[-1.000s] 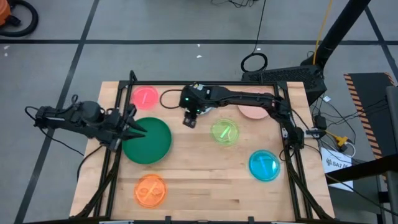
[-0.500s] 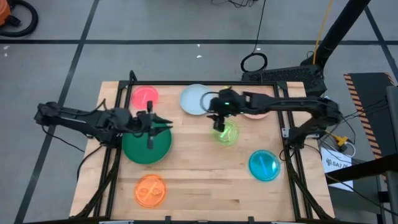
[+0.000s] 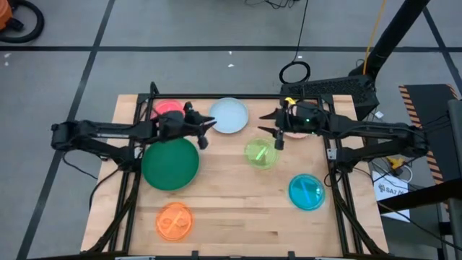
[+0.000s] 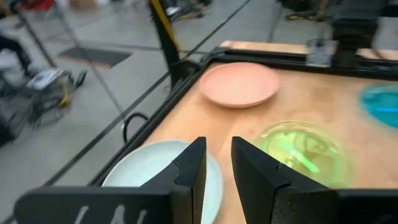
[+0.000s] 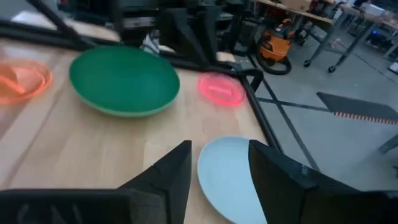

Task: Stack plastic plates
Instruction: Stack the light blue plate on top of the dark green plate

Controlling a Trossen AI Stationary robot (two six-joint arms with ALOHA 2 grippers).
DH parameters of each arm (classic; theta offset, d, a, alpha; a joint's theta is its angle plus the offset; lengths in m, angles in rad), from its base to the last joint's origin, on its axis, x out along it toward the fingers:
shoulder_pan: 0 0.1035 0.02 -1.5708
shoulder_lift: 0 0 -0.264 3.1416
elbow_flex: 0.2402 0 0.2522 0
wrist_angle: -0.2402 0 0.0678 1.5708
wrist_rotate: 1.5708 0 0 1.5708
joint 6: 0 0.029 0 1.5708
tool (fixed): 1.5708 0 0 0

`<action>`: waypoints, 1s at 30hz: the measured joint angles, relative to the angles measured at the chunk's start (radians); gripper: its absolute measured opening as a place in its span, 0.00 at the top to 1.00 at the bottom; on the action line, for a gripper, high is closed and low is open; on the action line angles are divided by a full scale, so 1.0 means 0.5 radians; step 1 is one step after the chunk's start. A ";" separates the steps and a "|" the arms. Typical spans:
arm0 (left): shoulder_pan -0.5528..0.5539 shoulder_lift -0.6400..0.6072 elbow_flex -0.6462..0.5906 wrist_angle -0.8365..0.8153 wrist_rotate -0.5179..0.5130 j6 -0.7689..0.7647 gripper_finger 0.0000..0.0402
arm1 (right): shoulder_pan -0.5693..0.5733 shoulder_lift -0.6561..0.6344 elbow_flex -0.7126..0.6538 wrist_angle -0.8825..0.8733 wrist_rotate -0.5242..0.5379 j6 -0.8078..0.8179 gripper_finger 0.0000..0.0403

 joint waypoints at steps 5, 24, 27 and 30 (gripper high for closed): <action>0.063 0.199 0.009 0.152 0.002 -0.094 0.79 | -0.002 -0.053 -0.118 0.029 0.000 -0.226 0.63; -0.038 0.934 0.766 -0.792 0.009 -0.069 0.79 | -0.005 -0.163 -0.188 -0.001 -0.252 -0.333 0.63; -0.028 1.090 0.872 -0.866 0.009 -0.056 0.79 | -0.005 -0.249 -0.188 -0.102 -0.253 -0.287 0.63; 0.006 1.216 0.980 -1.013 0.009 -0.057 0.79 | -0.005 -0.341 -0.187 -0.199 -0.255 -0.229 0.63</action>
